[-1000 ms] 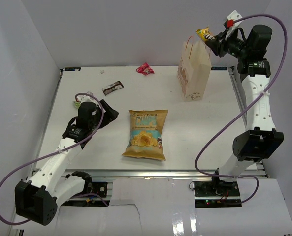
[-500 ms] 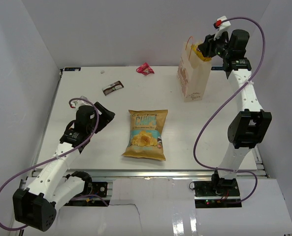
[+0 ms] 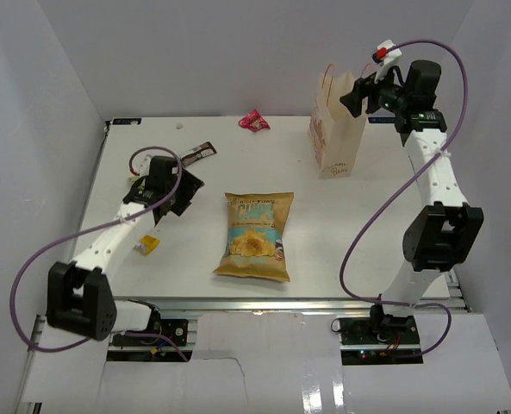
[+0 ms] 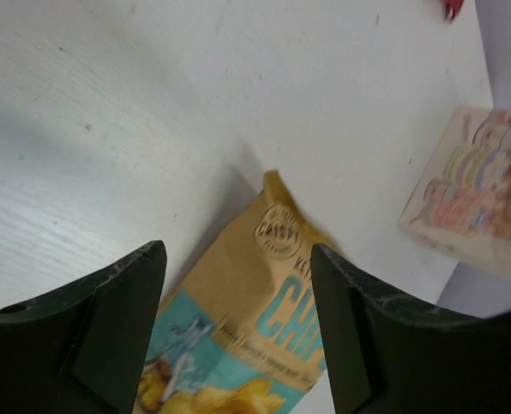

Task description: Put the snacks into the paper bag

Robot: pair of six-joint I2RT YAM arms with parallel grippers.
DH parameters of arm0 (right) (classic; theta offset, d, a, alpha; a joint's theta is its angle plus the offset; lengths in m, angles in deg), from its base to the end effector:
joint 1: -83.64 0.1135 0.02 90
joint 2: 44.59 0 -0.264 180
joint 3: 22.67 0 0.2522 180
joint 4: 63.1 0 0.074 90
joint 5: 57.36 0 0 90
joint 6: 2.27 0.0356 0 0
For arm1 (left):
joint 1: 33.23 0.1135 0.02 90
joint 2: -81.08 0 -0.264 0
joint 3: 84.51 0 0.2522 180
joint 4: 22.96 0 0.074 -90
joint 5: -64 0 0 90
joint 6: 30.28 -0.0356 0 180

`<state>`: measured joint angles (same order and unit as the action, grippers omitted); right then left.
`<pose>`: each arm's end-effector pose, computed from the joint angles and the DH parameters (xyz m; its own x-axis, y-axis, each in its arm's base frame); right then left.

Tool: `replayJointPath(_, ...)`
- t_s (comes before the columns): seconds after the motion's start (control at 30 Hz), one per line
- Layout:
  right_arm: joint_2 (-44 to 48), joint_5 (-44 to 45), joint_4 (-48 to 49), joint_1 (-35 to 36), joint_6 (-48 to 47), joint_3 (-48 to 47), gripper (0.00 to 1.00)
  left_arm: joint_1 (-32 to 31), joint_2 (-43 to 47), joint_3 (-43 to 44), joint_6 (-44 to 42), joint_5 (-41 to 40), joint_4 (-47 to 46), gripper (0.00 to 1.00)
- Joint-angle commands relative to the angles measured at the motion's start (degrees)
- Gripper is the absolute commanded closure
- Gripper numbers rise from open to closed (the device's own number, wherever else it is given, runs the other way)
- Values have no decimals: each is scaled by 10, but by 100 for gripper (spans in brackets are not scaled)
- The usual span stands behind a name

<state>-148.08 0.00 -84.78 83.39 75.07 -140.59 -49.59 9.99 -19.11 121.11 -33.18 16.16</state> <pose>0.4291 0.0173 0.4199 -0.0067 -0.1845 -0.9828 -0.5461 0.8240 -0.1510 0.2536 -0.0698 0.2612 -0.4945 -0.7626 -0.4170 -0.5006 0.6421 -0.5806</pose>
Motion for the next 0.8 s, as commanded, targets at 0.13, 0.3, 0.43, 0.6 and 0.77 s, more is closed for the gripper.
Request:
replayJointPath(0.13,169,-124,-111,-20,-131,156,23,86,-264,226,188,16,7,24)
replayJointPath(0.3,237,-155,-161,-20,-190,293,22,109,-427,343,254,2,-57,23)
replayJointPath(0.43,282,-163,-166,-21,-210,358,22,118,-519,449,309,8,-51,22)
replayJointPath(0.6,287,-164,-166,-21,-201,380,22,122,-582,523,370,19,7,22)
replayJointPath(0.77,278,-163,-164,-21,-188,369,22,126,-640,560,413,33,90,23)
